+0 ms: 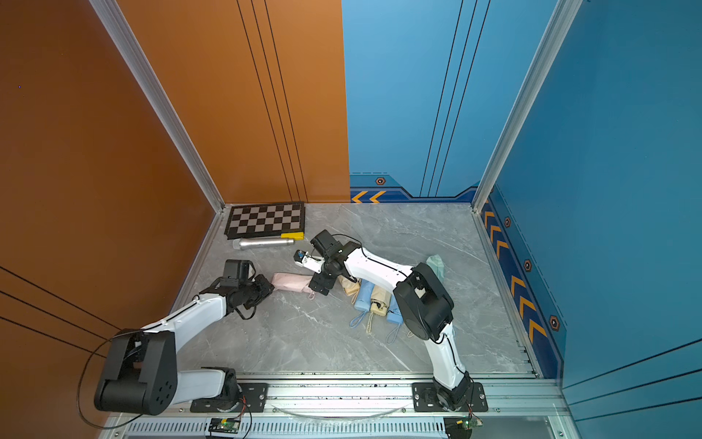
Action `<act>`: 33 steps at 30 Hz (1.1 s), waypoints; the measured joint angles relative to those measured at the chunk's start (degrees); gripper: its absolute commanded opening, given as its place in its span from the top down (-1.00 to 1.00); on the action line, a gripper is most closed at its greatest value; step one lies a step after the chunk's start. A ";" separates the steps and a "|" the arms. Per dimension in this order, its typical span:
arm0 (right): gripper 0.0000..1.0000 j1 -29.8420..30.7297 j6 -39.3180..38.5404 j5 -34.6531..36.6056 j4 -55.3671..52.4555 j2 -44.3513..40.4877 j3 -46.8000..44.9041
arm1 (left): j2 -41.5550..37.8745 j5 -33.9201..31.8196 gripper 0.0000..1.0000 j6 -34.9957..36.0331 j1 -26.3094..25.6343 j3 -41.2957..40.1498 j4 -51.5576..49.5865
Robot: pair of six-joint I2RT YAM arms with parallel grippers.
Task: Take umbrellas out of sleeves
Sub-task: Take out the umbrella from the umbrella sleeve.
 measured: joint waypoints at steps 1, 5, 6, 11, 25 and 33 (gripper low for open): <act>-0.80 0.00 -0.02 0.33 -0.20 0.31 -0.02 | 0.66 0.04 0.46 0.33 0.04 0.00 0.61; -0.76 -0.26 -0.13 0.57 -0.50 1.88 -0.02 | 2.97 0.66 0.60 1.14 0.72 0.00 2.95; -0.75 -0.26 -0.13 0.59 -0.50 2.34 -0.02 | 3.30 0.83 0.68 1.20 1.01 0.00 3.54; -0.69 -0.26 -0.15 1.07 -1.57 4.44 0.00 | 4.90 3.04 1.00 1.68 1.88 0.00 6.88; -0.43 0.94 -1.05 2.27 -3.58 8.07 2.99 | 5.44 4.57 1.00 1.55 2.25 -0.31 10.08; -0.15 2.14 -1.01 2.27 -4.44 9.25 4.63 | 4.50 4.57 1.00 0.66 2.25 -1.55 10.51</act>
